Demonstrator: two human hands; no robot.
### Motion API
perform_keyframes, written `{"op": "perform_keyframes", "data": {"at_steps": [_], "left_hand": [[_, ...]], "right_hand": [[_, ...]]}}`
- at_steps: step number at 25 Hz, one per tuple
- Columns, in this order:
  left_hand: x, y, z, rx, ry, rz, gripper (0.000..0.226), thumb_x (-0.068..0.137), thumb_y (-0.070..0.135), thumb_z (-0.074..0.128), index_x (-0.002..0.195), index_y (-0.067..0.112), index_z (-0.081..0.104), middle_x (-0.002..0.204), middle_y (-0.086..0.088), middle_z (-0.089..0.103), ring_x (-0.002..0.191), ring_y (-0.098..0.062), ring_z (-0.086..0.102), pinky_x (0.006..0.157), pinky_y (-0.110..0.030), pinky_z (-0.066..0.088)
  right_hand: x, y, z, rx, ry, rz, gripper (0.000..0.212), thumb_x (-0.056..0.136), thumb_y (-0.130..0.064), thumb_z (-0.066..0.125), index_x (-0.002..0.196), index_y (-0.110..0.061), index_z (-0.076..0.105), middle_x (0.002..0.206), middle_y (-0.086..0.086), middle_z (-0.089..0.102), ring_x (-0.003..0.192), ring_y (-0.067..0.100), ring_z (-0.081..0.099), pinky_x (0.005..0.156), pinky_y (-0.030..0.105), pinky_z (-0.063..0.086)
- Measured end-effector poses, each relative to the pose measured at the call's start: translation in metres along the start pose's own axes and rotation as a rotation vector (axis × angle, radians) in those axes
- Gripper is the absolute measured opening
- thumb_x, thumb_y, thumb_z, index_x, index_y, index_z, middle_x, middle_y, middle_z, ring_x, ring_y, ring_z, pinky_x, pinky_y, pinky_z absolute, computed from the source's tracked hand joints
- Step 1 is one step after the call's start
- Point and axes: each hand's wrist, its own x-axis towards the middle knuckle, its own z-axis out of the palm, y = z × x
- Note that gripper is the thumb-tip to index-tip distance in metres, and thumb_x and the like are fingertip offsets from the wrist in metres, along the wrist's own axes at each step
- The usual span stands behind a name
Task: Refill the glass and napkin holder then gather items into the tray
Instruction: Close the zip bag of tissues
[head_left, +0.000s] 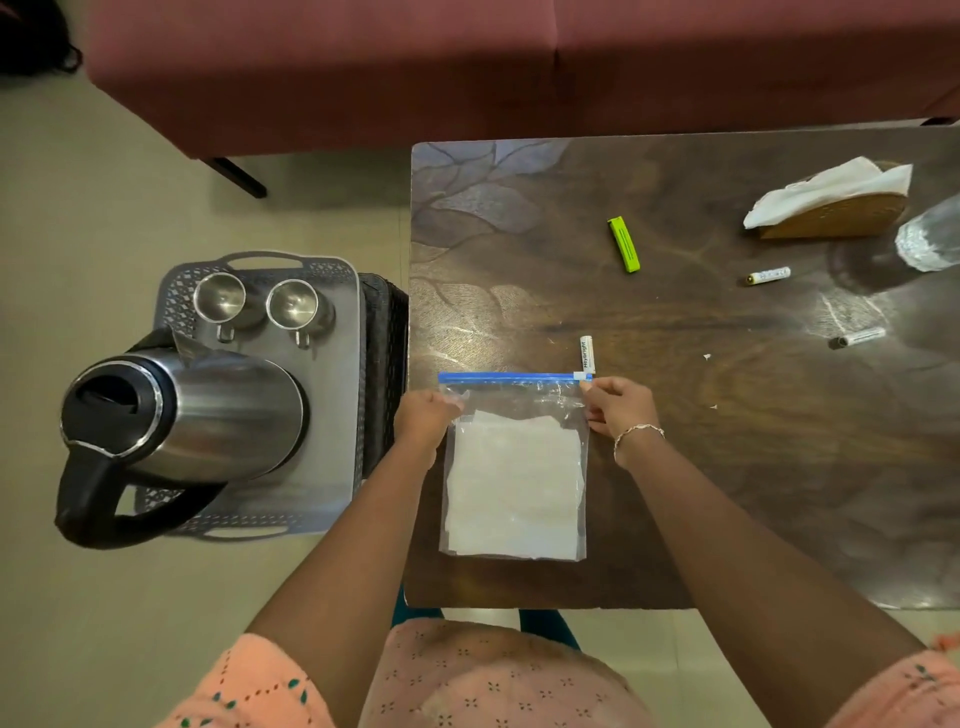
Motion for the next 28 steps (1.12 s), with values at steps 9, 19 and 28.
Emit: {"op": "perform_keyframes", "data": {"at_steps": [9,19,28], "left_hand": [[-0.085,-0.007,-0.059,-0.084,-0.083,0.161,0.015,0.082,0.005,0.063,0.069,0.013,0.06,0.076,-0.004,0.064,0.075,-0.021,0.058,0.066,-0.033,0.049],[-0.24,0.083,-0.058,0.128,0.1,1.336,0.026,0.079,0.035,0.061,0.103,0.027,0.061,0.106,0.014,0.064,0.125,-0.002,0.042,0.112,-0.032,0.023],[-0.269,0.1,-0.048,0.118,0.188,1.412,0.025,0.08,0.035,0.058,0.082,0.013,0.068,0.085,0.003,0.069,0.11,-0.005,0.05,0.11,-0.039,0.028]], "right_hand": [[-0.09,-0.044,-0.03,0.046,-0.132,-0.469,0.027,0.079,0.006,0.064,0.073,-0.019,0.065,0.066,0.002,0.063,0.059,0.004,0.055,0.059,0.018,0.048],[-0.204,-0.139,-0.064,-0.365,-0.01,-1.279,0.022,0.08,-0.024,0.055,0.076,-0.009,0.07,0.07,-0.002,0.066,0.067,0.007,0.055,0.061,0.024,0.044],[-0.235,-0.164,-0.085,-0.354,0.005,-1.41,0.021,0.082,-0.023,0.056,0.082,-0.009,0.071,0.076,0.0,0.069,0.07,0.007,0.061,0.063,0.025,0.05]]}}
